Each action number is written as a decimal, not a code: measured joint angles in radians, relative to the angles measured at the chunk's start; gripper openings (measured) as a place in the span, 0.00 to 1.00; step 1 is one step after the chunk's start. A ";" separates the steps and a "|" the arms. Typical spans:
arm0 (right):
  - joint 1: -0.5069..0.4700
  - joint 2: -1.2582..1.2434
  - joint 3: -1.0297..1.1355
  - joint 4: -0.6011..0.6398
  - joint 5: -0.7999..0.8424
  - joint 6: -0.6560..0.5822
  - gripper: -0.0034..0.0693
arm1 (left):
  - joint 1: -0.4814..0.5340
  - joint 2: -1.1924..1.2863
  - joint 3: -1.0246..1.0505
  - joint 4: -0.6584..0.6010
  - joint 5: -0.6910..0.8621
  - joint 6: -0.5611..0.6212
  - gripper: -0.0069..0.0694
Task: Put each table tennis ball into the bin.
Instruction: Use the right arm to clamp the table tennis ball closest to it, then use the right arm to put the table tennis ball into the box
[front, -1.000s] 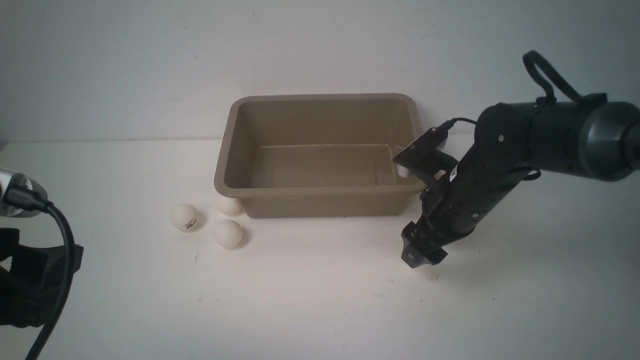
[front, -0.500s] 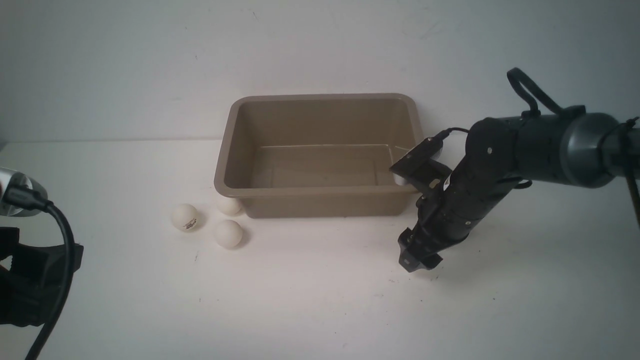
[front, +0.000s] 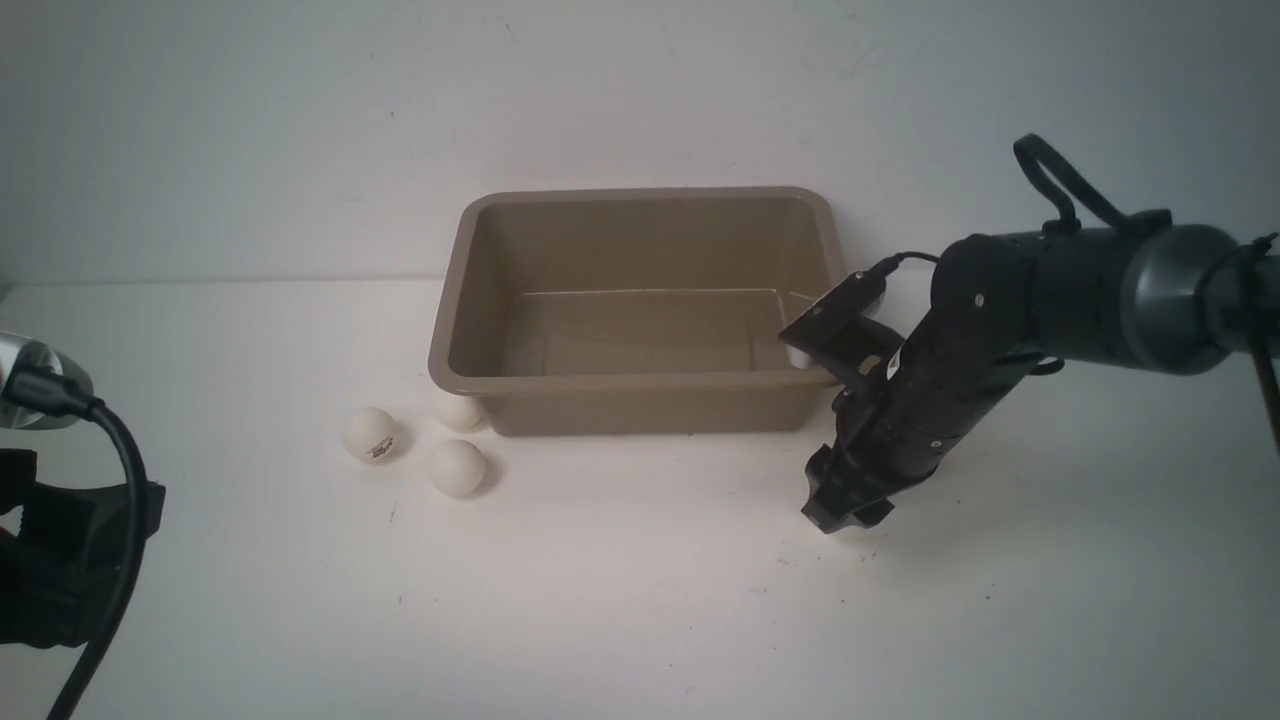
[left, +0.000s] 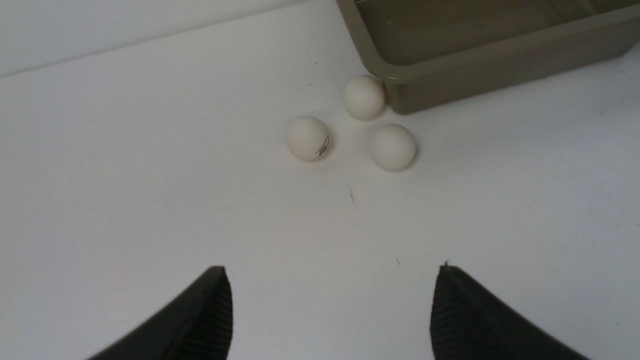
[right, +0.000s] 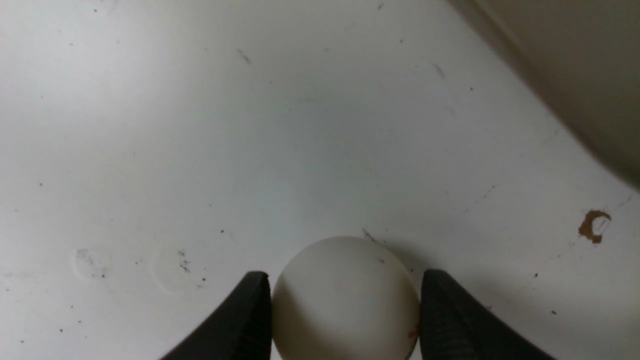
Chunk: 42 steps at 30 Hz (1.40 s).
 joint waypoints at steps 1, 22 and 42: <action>0.000 -0.007 0.000 0.000 0.000 0.000 0.52 | 0.000 0.000 0.000 0.001 -0.003 0.000 0.72; 0.000 -0.163 -0.208 -0.022 -0.058 -0.011 0.52 | 0.000 0.000 0.000 0.002 -0.004 0.000 0.72; -0.034 0.270 -0.686 0.016 0.102 -0.056 0.56 | 0.000 0.000 0.000 0.002 -0.004 0.000 0.72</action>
